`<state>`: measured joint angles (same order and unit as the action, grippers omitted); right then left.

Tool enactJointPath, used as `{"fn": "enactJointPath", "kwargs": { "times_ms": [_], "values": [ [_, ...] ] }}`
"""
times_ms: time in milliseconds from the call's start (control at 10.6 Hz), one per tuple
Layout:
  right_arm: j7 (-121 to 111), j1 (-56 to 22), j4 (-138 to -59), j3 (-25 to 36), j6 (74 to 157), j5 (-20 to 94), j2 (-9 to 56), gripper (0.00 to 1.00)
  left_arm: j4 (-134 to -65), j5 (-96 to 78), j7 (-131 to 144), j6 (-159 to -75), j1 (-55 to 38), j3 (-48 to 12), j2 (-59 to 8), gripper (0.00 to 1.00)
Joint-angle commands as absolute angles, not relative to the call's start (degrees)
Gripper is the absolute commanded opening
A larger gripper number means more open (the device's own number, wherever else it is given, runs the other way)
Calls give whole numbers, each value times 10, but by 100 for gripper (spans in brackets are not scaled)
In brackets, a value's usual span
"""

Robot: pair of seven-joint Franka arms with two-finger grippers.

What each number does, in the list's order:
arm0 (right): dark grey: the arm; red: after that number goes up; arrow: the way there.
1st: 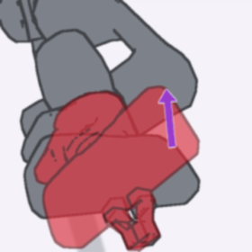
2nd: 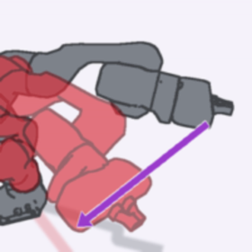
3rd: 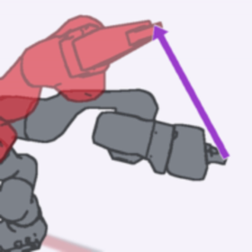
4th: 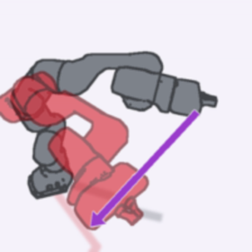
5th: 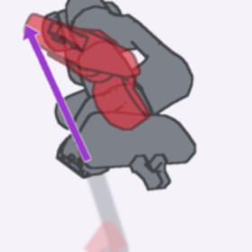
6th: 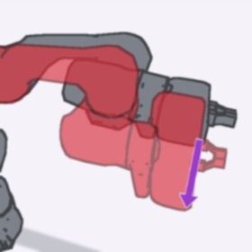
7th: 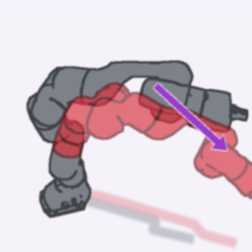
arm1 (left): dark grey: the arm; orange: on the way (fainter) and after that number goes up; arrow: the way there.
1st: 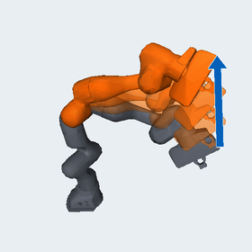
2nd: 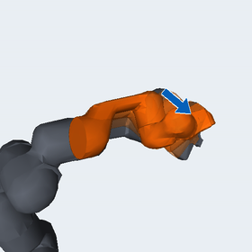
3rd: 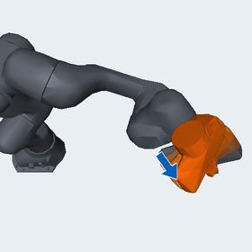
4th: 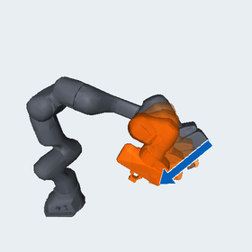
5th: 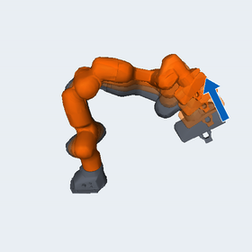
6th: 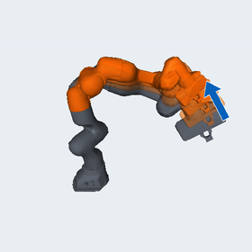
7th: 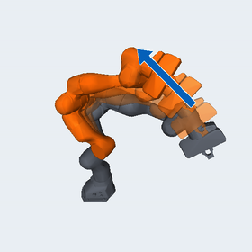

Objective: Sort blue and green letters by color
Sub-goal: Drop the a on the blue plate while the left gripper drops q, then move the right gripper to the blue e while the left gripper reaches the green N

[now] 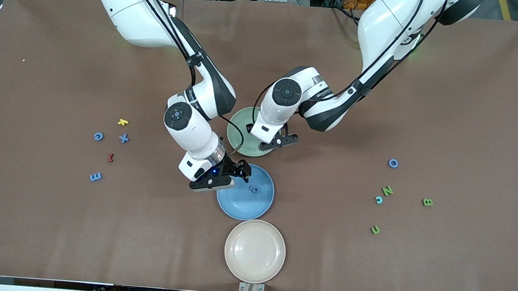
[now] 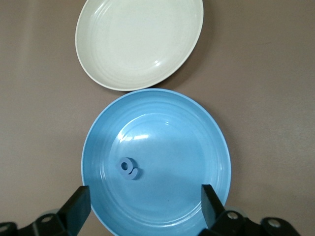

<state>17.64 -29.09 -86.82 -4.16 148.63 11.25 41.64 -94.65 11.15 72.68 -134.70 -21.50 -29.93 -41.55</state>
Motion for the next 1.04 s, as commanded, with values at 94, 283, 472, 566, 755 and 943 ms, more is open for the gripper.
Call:
{"fn": "enactJointPath", "kwargs": {
  "times_ms": [94, 283, 472, 566, 755, 943],
  "values": [
    [175, -270, -890, -24, 1478, 114, 391, 100, -925, 105, 738, -1355, -229, -292, -431, 100],
    [175, -249, -903, -12, 1477, 113, 382, 100, -911, 106, 737, -1350, -232, -289, -424, 100],
    [164, -217, -905, -2, 1465, 113, 381, 100, -909, 113, 723, -1309, -223, -273, -393, 100],
    [163, -201, -916, 4, 1454, 113, 373, 100, -908, 123, 684, -1280, -219, -263, -374, 100],
    [163, -165, -969, 19, 1453, 113, 339, 100, -911, 124, 558, -1226, -169, -261, -335, 100],
    [163, -139, -1022, 44, 1454, 113, 312, 100, -915, 123, 400, -1169, -96, -265, -310, 100]
  ]
}}
